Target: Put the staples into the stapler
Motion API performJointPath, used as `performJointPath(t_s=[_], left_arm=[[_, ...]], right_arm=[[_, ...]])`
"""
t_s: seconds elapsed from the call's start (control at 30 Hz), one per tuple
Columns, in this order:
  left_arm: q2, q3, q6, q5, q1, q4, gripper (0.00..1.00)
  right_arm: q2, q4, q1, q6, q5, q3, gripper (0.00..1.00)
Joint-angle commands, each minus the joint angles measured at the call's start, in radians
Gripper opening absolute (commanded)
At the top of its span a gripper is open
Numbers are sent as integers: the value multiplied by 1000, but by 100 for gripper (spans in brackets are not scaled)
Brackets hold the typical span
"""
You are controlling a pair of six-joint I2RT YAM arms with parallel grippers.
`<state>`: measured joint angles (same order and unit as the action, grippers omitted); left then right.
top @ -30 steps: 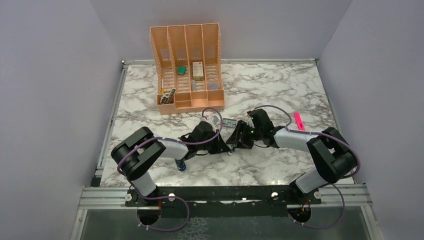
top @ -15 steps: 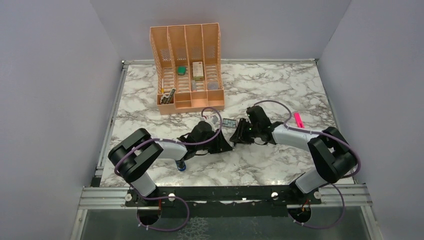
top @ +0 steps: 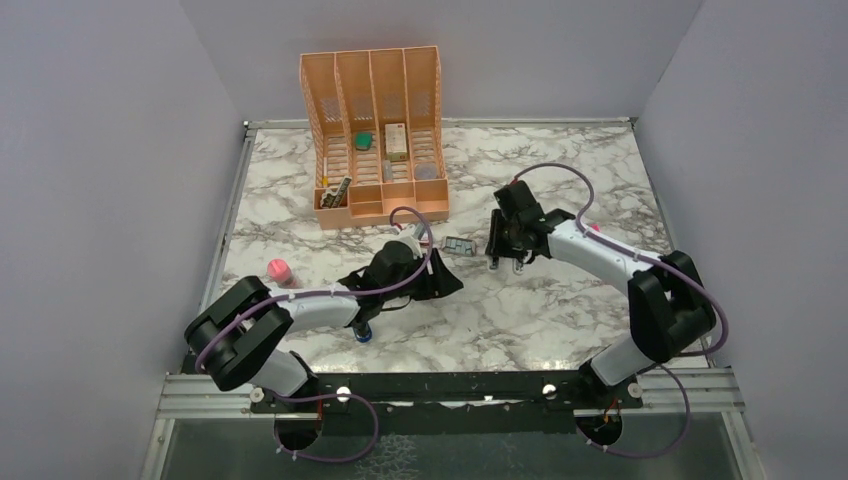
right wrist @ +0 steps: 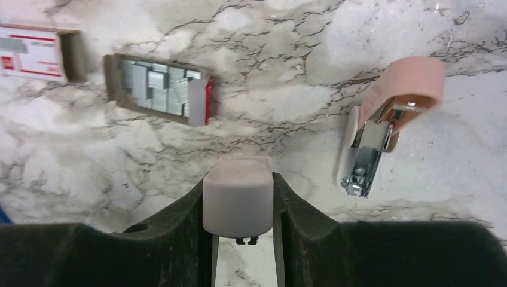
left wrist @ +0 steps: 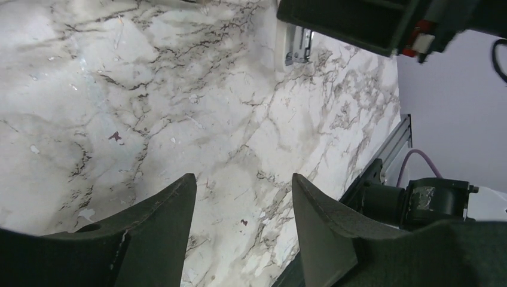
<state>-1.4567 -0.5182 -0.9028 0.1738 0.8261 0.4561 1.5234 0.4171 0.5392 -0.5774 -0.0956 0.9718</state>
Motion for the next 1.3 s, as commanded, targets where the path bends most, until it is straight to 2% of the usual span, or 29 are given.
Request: performJointPath(t_s=[0.0,0.23,0.43,0.63,0.77,0.8,0.97,1.1,1.27], left_arm=[[61,-4,41,-94,2,-77,61],[109,-40,71,-209,2,-247,61],[138,-39,71,-238,1,-281,61],[172,-70,57,-311,1,-380,61],[198,-121,56,-378,1,-510,62],[206,-138,59,-396,1,-554,63],[257,-227,63,-526,-3,-807,84],[306,-266,29,-612,-9,-1004,95],[358,-252,-83,-662,-21,-1188,99]], right_arm=[[105,103,-11,73,-54,69,36],[204,102,-16,91,-89,125,36],[238,104,-16,90,-91,132,37],[249,116,-16,82,-75,128,45],[235,116,-16,85,-67,129,51],[223,117,-16,87,-66,130,52],[135,123,-16,91,-52,140,58],[41,114,-16,76,-70,123,62],[-95,50,-16,60,-131,31,62]])
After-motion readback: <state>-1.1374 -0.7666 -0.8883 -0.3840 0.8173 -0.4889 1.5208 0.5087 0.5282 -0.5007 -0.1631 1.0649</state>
